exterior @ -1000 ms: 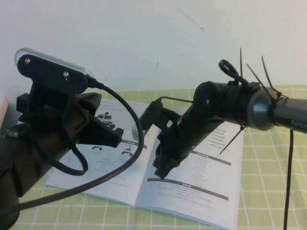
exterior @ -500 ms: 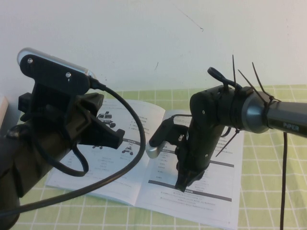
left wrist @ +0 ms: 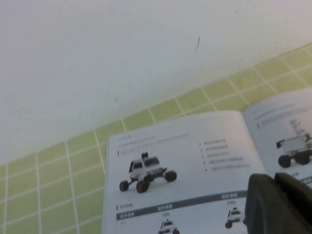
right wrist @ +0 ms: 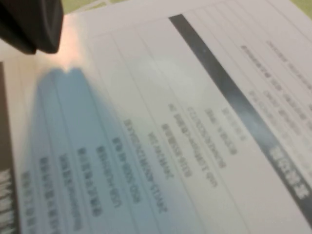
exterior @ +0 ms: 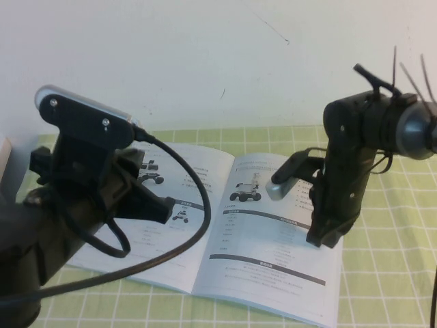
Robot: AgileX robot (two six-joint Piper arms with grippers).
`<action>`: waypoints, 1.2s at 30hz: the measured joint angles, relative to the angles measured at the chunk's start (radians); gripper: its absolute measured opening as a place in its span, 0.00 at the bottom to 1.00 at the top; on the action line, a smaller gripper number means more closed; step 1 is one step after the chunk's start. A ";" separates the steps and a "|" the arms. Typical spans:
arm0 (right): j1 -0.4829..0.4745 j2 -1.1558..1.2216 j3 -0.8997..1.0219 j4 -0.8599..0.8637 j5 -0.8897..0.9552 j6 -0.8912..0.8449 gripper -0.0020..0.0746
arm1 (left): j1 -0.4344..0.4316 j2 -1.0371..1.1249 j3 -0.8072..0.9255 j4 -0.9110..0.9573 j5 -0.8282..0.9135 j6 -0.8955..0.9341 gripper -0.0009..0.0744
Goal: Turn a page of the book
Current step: Open the closed book
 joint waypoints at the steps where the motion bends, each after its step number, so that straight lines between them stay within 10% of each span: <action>1: 0.001 -0.012 0.000 -0.002 -0.005 0.000 0.02 | 0.016 0.023 0.002 0.000 0.012 -0.006 0.01; 15: 0.010 -0.076 0.000 0.037 -0.022 -0.011 0.02 | 0.479 0.416 0.013 0.022 0.500 -0.125 0.01; 36: 0.010 -0.076 0.000 0.119 -0.056 -0.050 0.02 | 0.497 0.626 -0.189 0.022 0.321 -0.048 0.01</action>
